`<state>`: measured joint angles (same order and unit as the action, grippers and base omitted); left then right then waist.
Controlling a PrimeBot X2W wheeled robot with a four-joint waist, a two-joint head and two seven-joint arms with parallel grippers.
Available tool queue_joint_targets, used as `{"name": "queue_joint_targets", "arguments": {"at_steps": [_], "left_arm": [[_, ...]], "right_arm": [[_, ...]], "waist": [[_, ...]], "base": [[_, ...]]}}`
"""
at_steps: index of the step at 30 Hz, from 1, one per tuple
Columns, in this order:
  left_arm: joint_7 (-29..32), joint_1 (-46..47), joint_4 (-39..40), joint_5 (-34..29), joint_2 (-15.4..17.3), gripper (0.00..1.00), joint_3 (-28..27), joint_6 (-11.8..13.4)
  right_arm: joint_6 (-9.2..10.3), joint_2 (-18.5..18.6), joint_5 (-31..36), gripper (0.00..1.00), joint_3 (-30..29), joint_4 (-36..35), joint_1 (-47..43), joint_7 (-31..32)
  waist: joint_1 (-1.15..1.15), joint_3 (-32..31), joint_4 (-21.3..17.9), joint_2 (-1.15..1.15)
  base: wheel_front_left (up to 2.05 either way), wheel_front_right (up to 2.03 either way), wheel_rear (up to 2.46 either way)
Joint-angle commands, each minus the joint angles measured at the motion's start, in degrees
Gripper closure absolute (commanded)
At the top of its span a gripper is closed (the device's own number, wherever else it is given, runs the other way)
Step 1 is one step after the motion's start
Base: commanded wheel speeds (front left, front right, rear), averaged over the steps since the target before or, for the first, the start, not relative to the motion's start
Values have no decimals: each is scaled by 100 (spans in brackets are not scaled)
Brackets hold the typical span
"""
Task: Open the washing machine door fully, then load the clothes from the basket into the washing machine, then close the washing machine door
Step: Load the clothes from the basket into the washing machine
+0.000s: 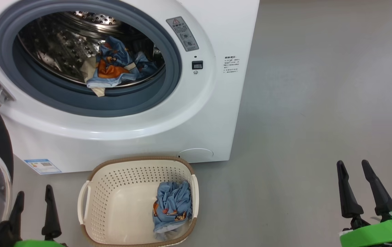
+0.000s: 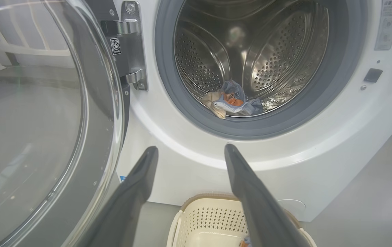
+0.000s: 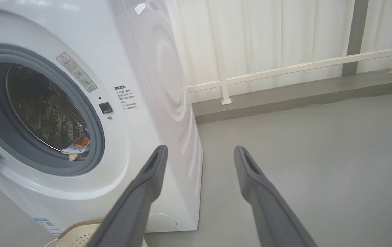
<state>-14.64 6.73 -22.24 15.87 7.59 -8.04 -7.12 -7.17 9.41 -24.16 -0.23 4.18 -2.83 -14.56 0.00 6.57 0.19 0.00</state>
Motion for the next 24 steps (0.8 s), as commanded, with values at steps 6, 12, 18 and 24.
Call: {"name": "queue_joint_targets", "arguments": {"at_steps": [6, 12, 18, 24], "left_arm": [[-36, -257, 591, -174, 43, 0, -366, -29], [-36, -236, 645, -194, 55, 0, -376, -31], [-36, -183, 573, -224, 19, 0, -304, -33], [-36, 18, 101, -136, -125, 0, -54, -35]], "right_arm": [[-32, 59, 22, 0, 20, -196, -70, -44], [-32, 37, 25, 0, -3, -220, -55, -44], [-32, 18, 30, 0, 15, -243, 46, -44], [-32, -41, 60, 0, 0, -303, 317, -44]], "waist": [[0, 32, -22, 0], [0, 81, -37, 0], [0, 251, -87, 0], [0, 673, -163, 0]], "base": [[0, 0, 0], [0, 0, 0], [0, 0, 0], [0, 0, 0]]}}
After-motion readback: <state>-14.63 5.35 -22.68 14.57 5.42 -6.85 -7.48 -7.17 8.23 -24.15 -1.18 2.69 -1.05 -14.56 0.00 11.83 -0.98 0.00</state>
